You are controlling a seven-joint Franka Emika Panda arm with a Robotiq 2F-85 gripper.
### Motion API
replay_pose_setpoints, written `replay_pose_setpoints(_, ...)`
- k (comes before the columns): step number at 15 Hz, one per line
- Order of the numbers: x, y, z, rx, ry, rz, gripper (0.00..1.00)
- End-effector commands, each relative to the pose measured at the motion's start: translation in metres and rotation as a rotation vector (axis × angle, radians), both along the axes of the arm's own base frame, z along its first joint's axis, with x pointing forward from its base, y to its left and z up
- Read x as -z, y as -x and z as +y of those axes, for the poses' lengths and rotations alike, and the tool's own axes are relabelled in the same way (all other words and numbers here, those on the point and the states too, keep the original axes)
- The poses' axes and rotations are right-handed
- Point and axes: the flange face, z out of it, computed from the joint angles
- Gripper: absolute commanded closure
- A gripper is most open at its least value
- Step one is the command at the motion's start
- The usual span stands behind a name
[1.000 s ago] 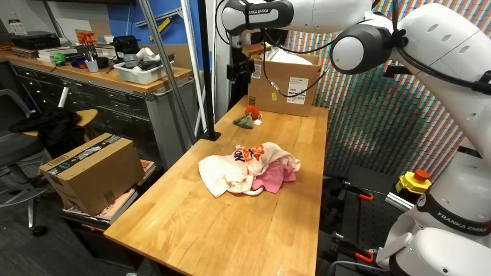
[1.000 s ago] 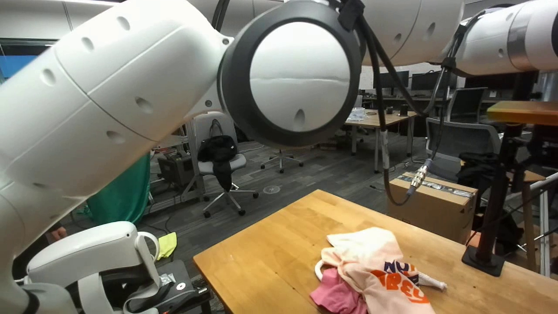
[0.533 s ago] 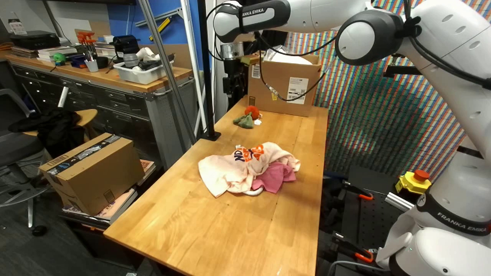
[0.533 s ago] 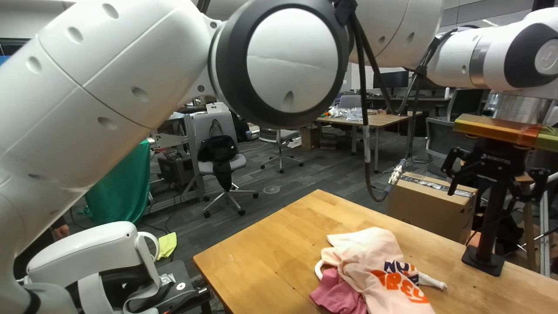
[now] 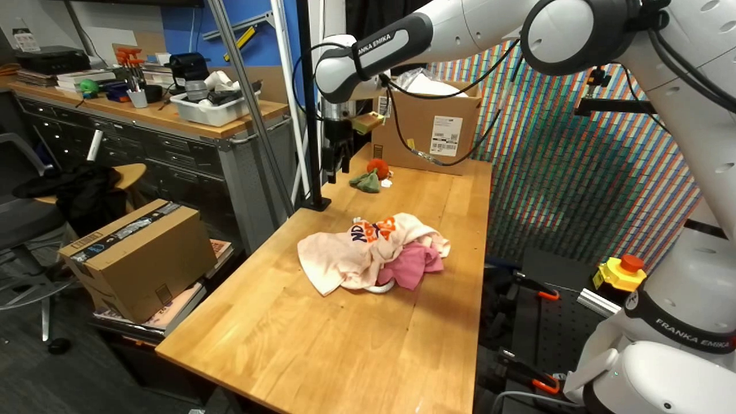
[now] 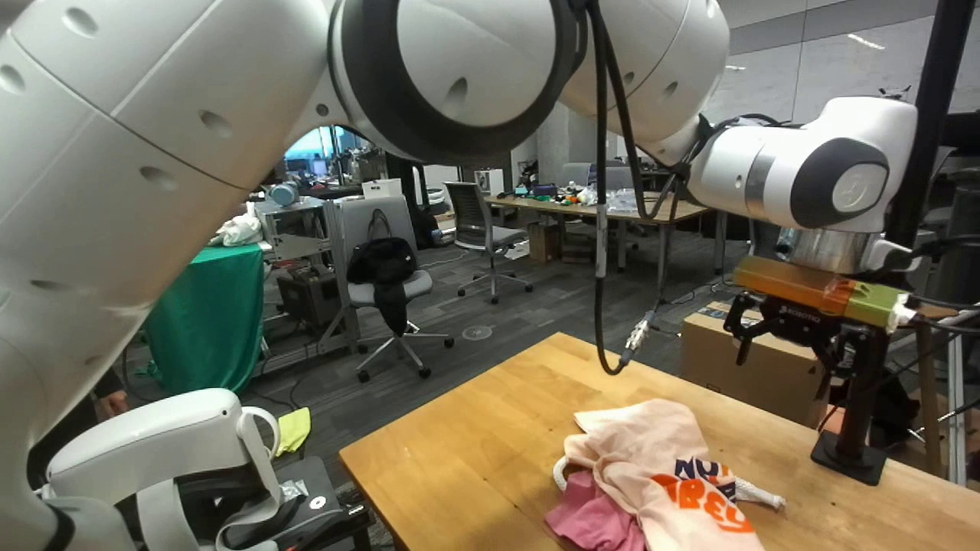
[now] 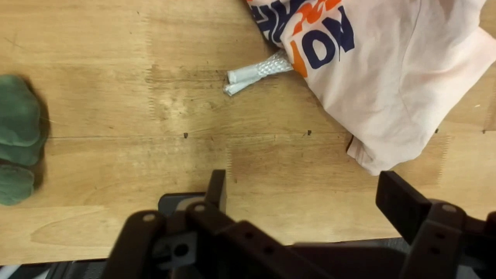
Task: Move the radish to the right, move the pink and peach shirts to the right, move the peach shirt to the left
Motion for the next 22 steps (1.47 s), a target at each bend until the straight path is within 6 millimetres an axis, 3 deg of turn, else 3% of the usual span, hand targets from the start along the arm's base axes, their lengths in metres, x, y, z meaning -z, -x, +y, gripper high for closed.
replay_pose_setpoints(1,0.009,0.030,0.011,0.076,0.013,-0.046,0.00)
replay_pose_setpoints(5,0.026,0.066,0.013,0.119,0.031,-0.038,0.00)
replay_pose_setpoints(11,0.031,0.146,0.020,0.065,-0.003,0.068,0.00)
replay_pose_setpoints(19,0.040,0.270,0.067,-0.095,-0.061,0.139,0.00)
replay_pose_setpoints(22,0.046,0.288,0.085,-0.115,-0.056,0.086,0.00)
